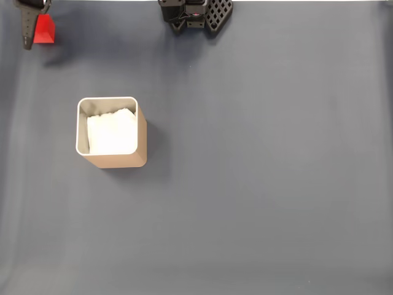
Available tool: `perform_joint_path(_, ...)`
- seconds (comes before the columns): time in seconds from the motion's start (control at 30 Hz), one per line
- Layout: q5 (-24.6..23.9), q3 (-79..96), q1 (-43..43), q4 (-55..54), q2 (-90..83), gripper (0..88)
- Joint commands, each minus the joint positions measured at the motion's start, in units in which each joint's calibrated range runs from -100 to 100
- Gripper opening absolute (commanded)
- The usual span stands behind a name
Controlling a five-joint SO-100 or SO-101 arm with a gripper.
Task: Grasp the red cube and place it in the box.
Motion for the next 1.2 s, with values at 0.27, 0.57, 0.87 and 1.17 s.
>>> perform_joint_path(0.27,1.0,3.5,-0.7,-5.8,-1.9,40.5)
perform_joint_path(0.57,1.8,5.8,-0.7,-6.6,-2.5,40.2)
perform_joint_path(0.87,2.4,7.5,-0.5,-7.6,-3.0,40.0)
perform_joint_path(1.17,2.7,8.9,-0.6,-8.5,-3.9,40.0)
